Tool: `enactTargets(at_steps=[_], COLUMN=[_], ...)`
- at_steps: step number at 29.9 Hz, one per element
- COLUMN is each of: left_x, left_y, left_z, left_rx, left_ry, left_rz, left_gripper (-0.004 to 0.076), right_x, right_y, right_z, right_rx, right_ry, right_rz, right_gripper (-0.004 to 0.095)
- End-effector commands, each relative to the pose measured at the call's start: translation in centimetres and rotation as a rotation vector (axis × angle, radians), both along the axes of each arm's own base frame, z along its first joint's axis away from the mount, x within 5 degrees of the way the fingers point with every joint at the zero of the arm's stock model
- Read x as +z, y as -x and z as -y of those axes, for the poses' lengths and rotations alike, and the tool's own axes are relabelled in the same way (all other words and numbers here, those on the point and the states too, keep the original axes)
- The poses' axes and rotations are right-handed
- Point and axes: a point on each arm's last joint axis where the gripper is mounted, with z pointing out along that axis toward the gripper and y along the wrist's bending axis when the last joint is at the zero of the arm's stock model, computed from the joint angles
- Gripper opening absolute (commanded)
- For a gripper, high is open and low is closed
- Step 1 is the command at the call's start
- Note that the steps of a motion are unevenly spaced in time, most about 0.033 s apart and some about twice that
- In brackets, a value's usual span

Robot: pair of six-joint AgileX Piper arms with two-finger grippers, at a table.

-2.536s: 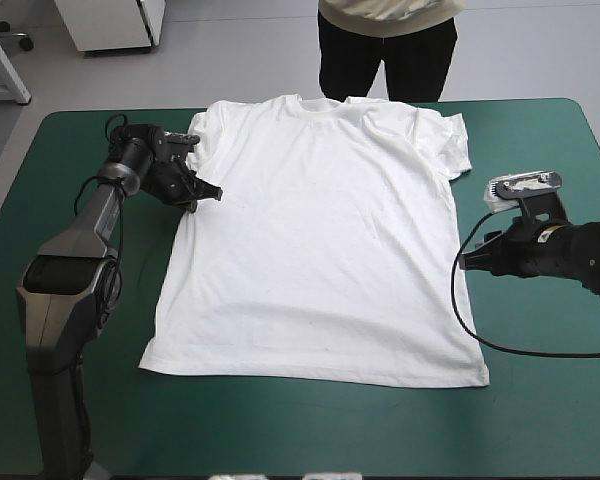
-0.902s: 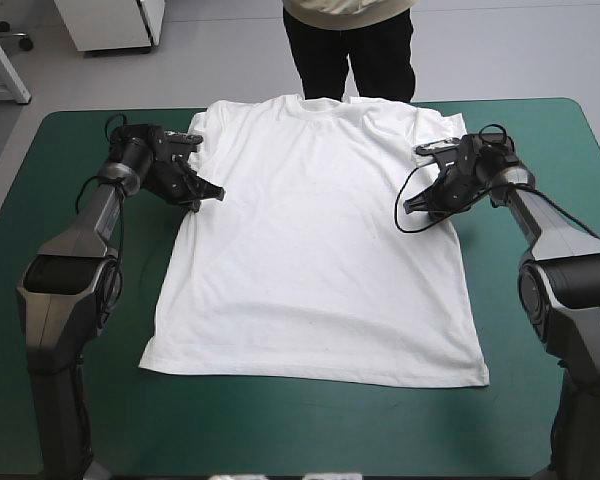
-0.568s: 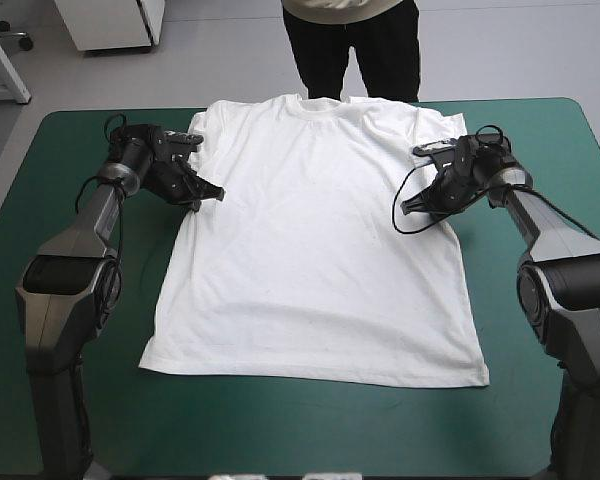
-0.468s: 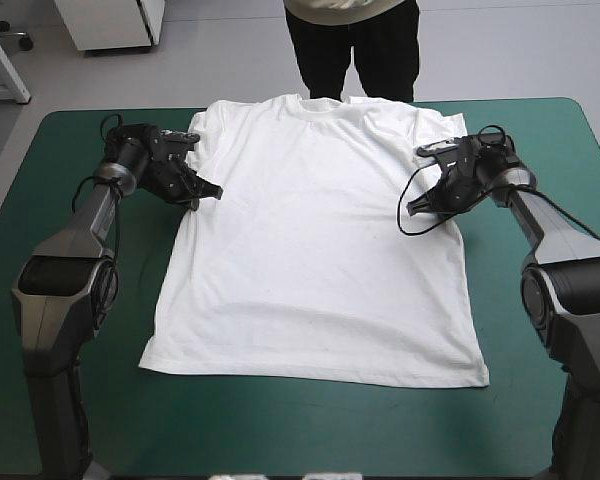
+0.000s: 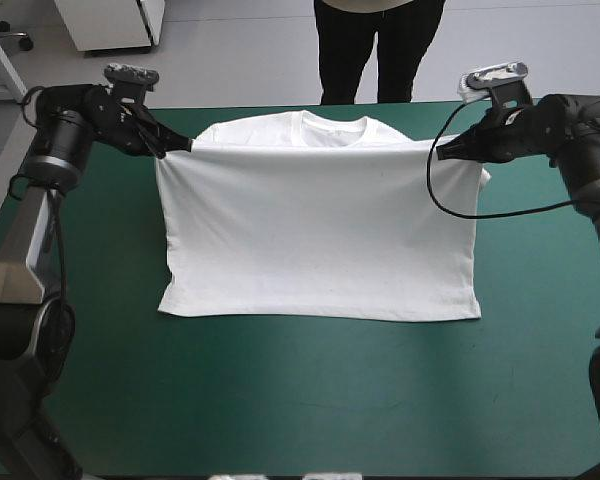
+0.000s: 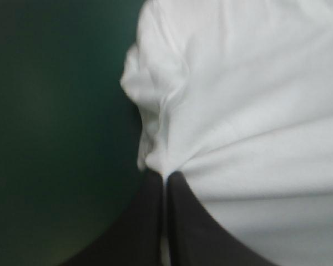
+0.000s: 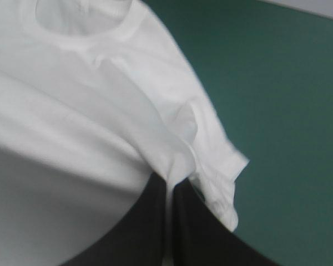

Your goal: Fold the cloth

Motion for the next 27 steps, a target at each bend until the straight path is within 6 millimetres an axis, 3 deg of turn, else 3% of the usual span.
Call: enactTargets(at_steps=[1, 8, 14, 20, 23, 27], left_x=[8.1, 15.0, 18.5, 19.9, 19.7, 19.0], left_y=[4.8, 12.5, 18.6, 22.7, 23.4, 23.6], left_z=[-0.4, -1.0, -1.3, -1.5, -1.5, -1.4], left_rx=[0.011, 0.008, -0.005, -0.016, -0.022, -0.030], left_ry=[0.022, 0.033, 0.025, 0.041, 0.042, 0.033], left_rz=[0.276, 0.496, 0.629, 0.664, 0.621, 0.548], left_gripper=[-0.0009, -0.0009, -0.0009, -0.0009, -0.0009, -0.0009], right_x=[6.0, 11.4, 14.5, 15.6, 15.4, 15.0], right_y=[4.1, 10.8, 17.1, 22.7, 24.0, 24.2], right_z=[0.7, 1.1, 1.4, 1.7, 1.8, 1.8], right_rx=[-0.013, -0.011, -0.003, 0.004, 0.004, 0.008], right_ry=[-0.009, -0.029, -0.031, -0.020, -0.017, -0.016], right_rz=[0.221, 0.403, 0.527, 0.545, 0.509, 0.463], right_gripper=[-0.0013, -0.0013, -0.0013, -0.0013, -0.0013, -0.0013])
